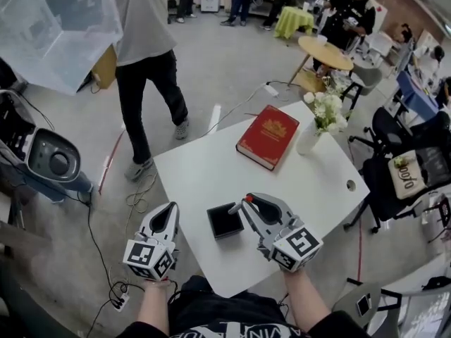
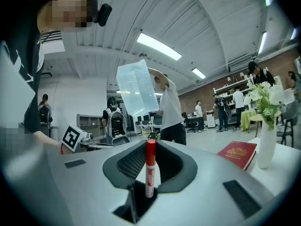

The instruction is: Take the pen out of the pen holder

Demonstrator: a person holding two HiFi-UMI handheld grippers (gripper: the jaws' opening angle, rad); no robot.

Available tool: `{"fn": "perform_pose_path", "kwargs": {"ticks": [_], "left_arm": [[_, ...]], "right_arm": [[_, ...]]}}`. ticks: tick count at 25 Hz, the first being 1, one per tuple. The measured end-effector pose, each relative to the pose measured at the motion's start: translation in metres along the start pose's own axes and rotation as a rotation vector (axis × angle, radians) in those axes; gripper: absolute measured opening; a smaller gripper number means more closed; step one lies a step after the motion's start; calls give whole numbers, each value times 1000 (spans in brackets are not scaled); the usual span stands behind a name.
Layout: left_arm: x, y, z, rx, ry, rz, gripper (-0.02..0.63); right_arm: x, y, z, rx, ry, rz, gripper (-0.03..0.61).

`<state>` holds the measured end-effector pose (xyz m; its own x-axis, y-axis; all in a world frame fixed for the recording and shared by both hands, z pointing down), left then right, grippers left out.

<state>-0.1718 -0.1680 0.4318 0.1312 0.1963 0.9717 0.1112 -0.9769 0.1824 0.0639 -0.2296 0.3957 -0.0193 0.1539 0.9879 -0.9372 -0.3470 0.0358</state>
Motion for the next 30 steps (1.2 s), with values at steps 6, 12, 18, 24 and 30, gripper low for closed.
{"fn": "perform_pose_path", "kwargs": {"ticks": [6, 12, 18, 24, 30], "left_arm": [[-5, 4, 1, 5, -2, 14, 5], [-11, 0, 0, -4, -3, 24, 5], [-6, -2, 0, -9, -6, 22, 5], [-5, -7, -1, -20, -8, 17, 5], [-2, -10, -1, -27, -10, 9, 5]], "right_arm": [[-7, -9, 4, 18, -1, 24, 67], [-11, -20, 9, 51, -3, 37, 67], [-4, -30, 15, 78, 7, 29, 67], [4, -35, 15, 95, 8, 8, 67], [15, -39, 18, 122, 16, -19, 66]]}}
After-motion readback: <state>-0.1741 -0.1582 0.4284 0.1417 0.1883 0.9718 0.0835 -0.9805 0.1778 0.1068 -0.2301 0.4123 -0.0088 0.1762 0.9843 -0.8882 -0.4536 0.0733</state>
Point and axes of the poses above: the fingertips, and each gripper's own axes: y forward along the fingers, z to its right, x out of its underside, the point moved 6 cm from there along -y, backward along the fingers, and after that the axes turned 9 degrees about -x, right-handed, at the moved point
